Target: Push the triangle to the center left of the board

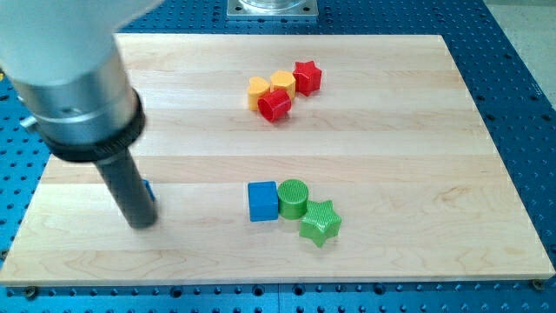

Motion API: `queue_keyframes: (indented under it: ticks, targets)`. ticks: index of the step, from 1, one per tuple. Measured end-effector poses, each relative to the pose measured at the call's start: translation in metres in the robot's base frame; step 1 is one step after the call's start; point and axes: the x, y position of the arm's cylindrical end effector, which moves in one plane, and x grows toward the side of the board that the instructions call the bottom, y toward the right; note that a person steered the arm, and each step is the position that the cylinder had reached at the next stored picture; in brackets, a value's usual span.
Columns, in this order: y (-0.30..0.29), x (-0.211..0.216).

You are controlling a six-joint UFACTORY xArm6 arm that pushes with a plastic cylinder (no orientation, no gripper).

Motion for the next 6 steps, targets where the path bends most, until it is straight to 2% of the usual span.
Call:
queue_keyframes:
  ticks: [1, 3, 4, 5, 6]
  targets:
    - [-0.005, -0.062]
    - [-0.027, -0.037]
    - [-0.045, -0.103]
    - [-0.056, -0.143]
    - [-0.054, -0.079]
